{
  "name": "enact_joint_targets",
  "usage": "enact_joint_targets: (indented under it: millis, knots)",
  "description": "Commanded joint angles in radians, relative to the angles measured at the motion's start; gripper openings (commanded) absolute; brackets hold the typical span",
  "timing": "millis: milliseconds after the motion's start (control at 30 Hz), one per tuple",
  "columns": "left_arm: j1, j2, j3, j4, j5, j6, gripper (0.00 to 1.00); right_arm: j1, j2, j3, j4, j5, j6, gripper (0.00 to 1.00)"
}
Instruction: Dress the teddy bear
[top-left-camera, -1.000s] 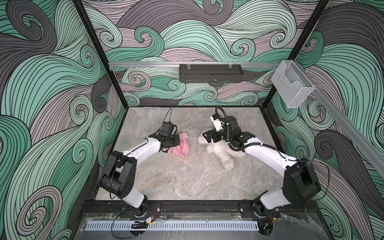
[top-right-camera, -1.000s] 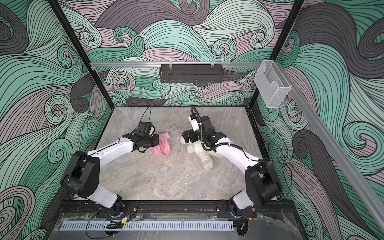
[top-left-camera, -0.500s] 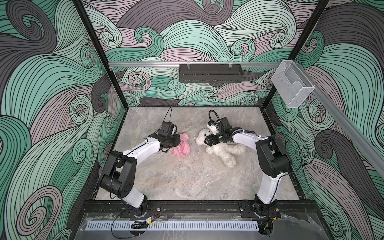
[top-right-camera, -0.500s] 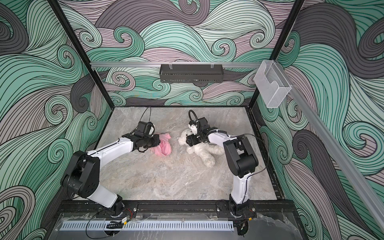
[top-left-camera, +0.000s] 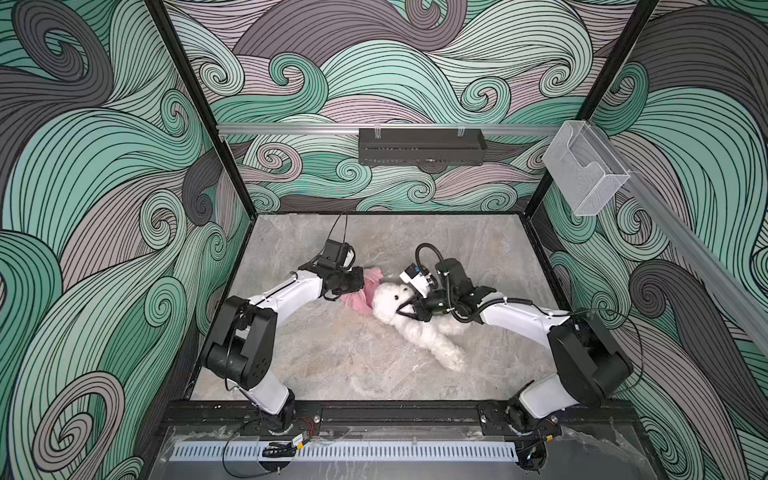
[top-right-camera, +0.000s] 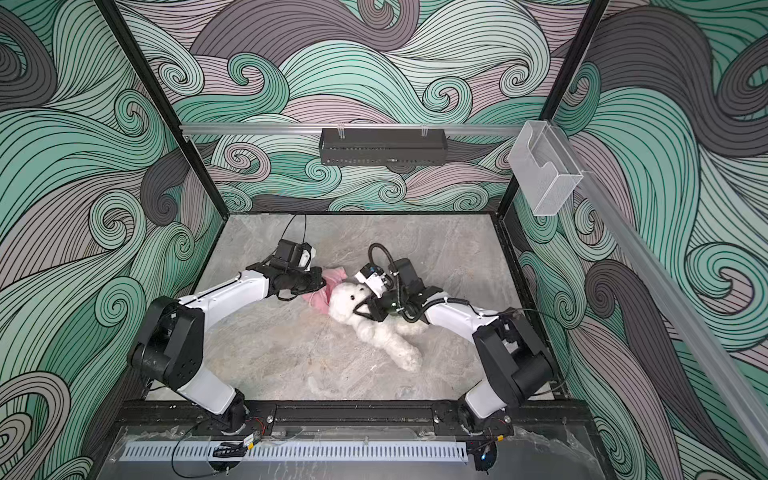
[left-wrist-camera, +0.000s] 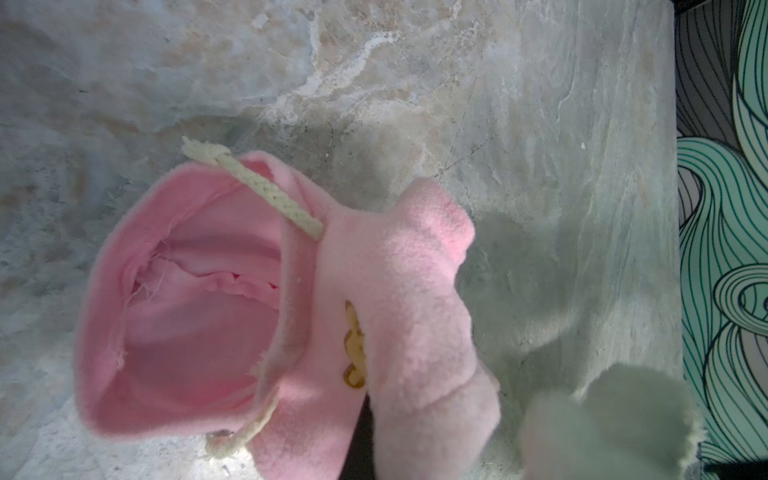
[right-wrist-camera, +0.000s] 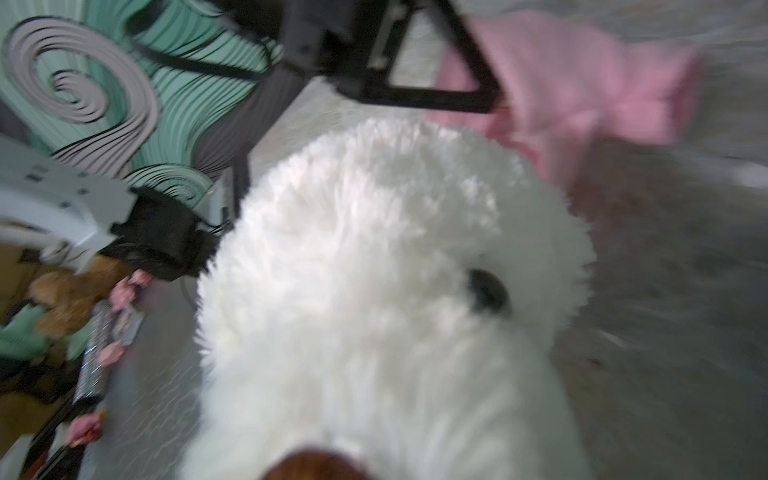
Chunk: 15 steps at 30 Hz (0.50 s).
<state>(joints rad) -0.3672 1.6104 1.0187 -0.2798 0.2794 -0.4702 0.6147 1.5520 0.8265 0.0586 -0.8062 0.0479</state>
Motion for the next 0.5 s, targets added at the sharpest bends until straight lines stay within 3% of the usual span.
enact_joint_targets:
  millis: [0,167,233,367,467]
  knots:
    - [0.009,-0.009,0.032,-0.041,0.046,0.099,0.0,0.06,0.053,0.049,0.064,-0.174,0.007,0.23]
    - [0.009,-0.037,0.023,-0.06,0.072,0.19,0.0,0.052,0.195,0.138,0.127,-0.146,0.032,0.15]
    - [0.007,-0.047,0.016,-0.057,0.09,0.214,0.0,0.022,0.232,0.133,0.211,-0.102,0.107,0.06]
    - [0.005,-0.045,0.009,-0.051,0.145,0.256,0.0,-0.028,0.269,0.052,0.495,-0.093,0.315,0.06]
    - [0.003,-0.037,0.01,-0.053,0.161,0.274,0.0,-0.027,0.304,0.033,0.563,-0.063,0.388,0.05]
